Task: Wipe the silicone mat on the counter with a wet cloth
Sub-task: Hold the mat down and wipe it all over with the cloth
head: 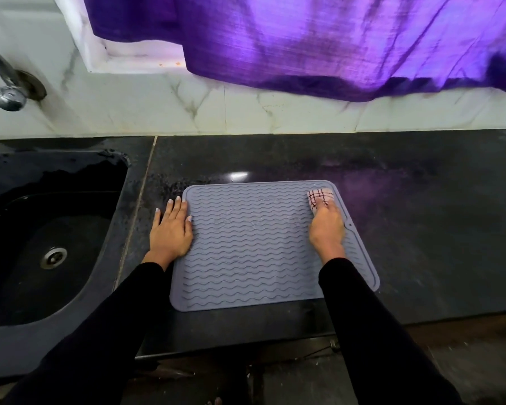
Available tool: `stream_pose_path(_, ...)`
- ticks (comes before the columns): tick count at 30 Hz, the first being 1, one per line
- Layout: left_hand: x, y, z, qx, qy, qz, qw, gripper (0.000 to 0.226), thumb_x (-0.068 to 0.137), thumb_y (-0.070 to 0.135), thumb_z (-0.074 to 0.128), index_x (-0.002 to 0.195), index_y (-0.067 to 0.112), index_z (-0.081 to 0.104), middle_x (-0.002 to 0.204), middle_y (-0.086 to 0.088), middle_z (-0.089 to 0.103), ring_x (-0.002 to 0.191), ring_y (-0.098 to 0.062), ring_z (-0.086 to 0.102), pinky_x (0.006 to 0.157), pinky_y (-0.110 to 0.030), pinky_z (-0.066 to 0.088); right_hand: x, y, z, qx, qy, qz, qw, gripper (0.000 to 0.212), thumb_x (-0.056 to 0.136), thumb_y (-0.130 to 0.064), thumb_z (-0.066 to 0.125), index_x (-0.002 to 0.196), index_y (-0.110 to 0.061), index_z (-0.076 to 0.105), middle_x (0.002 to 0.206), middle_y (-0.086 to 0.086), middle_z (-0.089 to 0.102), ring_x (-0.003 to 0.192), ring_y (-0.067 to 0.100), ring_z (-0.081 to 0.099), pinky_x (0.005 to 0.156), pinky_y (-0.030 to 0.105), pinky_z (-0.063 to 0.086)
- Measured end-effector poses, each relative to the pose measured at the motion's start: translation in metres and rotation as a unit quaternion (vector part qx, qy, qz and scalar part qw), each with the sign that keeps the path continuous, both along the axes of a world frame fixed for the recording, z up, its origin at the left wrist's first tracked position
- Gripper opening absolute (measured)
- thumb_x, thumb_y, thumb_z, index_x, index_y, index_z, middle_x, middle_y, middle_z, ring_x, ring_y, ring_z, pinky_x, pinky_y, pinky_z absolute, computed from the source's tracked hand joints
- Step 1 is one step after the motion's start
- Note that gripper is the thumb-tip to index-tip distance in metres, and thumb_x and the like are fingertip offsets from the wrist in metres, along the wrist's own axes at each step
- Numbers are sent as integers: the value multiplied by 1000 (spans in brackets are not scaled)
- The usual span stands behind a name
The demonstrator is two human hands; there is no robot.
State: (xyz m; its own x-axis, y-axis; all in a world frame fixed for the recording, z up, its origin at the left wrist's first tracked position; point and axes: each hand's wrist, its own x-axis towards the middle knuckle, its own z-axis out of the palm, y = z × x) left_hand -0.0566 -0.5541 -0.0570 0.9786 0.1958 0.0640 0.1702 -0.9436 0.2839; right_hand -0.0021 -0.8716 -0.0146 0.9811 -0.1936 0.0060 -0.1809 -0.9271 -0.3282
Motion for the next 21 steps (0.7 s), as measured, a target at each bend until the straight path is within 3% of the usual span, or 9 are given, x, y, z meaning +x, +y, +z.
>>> stream_pose_path(2,-1,0,-1,-8,-7,1,1000,67,86,39,10,146,11,21,156,-5,17,145,-19,9,117,-42,2,0,-6,8,24,-3,18,1000,56,91,-7,53,144,-17,37,150,14,34,136,32,36,111,39,33)
stream_pose_path(4,-2,1,-2,-12,-10,1,1000,65,87,38,12,146,12,21,156,-4,17,145,-19,10,117,-42,3,4,-13,21,143,-4,-25,989,42,91,-19,57,133,-20,53,135,10,55,123,28,51,101,33,41)
stream_pose_path(6,-1,2,-1,-20,-14,1,1000,63,88,36,15,146,13,22,155,-4,18,145,-19,11,117,-42,3,12,-18,37,349,-16,-131,928,36,84,-42,66,108,-16,71,92,1,74,86,16,69,74,21,51)
stream_pose_path(8,-2,2,0,-37,-20,3,999,65,85,36,16,145,13,25,155,-4,20,144,-19,13,117,-42,4,26,-24,35,497,-48,-205,842,45,82,-53,64,84,-8,70,50,-7,61,44,8,57,46,17,45)
stream_pose_path(9,-2,2,1,-45,-25,3,999,66,84,36,16,145,12,26,155,-4,21,144,-19,14,117,-41,4,28,-21,35,492,-51,-213,843,46,84,-54,60,88,-10,70,50,-9,58,44,7,53,42,18,44)
stream_pose_path(11,-3,1,1,-57,-40,5,998,67,83,35,17,144,11,29,154,-5,24,144,-19,16,117,-42,5,22,-7,36,406,-53,-174,895,35,91,-41,56,120,-23,65,83,-8,65,74,12,60,64,24,53)
stream_pose_path(14,-3,1,0,-59,-49,6,997,65,83,34,18,143,11,31,153,-6,26,143,-19,18,117,-42,6,16,9,20,245,-65,-48,966,50,91,-3,49,138,-20,47,135,1,54,121,24,52,100,30,41)
stream_pose_path(18,-2,1,0,-53,-53,12,997,64,84,33,19,143,11,31,153,-5,27,143,-19,18,116,-41,6,6,29,-15,22,-46,64,997,68,88,6,48,148,-17,26,157,10,18,145,27,17,120,37,14)
stream_pose_path(21,-2,0,-1,-48,-54,14,997,64,84,33,19,143,12,30,153,-5,26,143,-18,18,117,-41,6,6,31,-27,1,-51,65,997,73,88,4,49,150,-18,19,159,9,9,146,27,8,121,38,7)
